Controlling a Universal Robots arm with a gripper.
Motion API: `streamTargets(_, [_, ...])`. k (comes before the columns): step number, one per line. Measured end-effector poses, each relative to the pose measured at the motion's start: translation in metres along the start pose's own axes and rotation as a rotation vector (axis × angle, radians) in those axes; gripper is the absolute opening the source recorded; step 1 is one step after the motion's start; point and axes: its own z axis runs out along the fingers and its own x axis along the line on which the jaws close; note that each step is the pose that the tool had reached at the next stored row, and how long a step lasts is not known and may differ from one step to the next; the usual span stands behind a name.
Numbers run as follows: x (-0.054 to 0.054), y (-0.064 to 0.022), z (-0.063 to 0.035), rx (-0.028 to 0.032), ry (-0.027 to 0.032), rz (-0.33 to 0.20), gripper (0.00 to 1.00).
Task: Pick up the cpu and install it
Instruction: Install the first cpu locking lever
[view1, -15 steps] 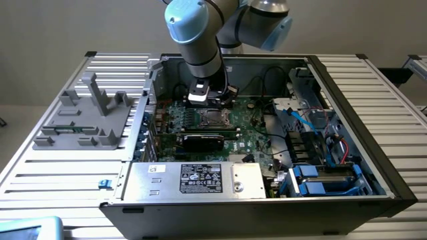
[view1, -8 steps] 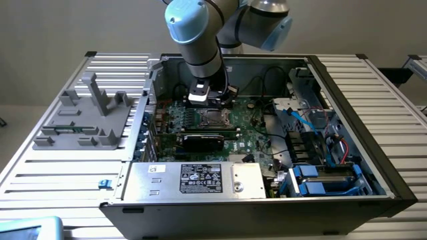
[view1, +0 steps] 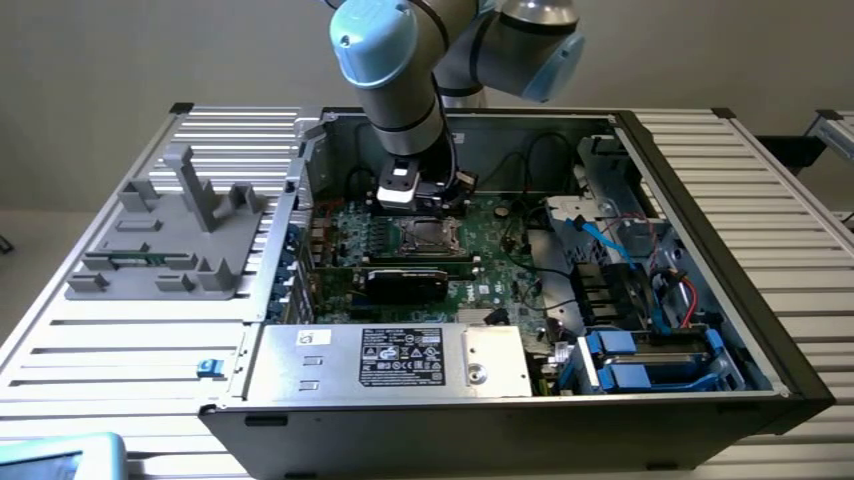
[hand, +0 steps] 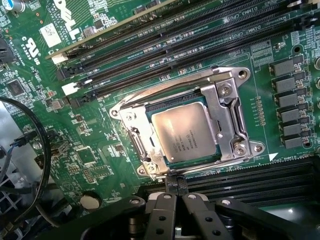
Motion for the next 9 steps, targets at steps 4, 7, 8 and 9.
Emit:
streamTargets(4, [-0.0001,-0.0003,0.0001,0.0017,-0.0009,-0.001,0.11])
streamTargets(7, [-0.0002,-0.0005,0.0002,0.0034,-0.0016,-0.001,0.11])
streamTargets(8, [-0.0002,-0.0005,0.0002,0.004,-0.002,-0.002,0.11])
streamTargets(9, [-0.0002,-0.0006,0.0002,0.0046,-0.0023,-0.002,0.11])
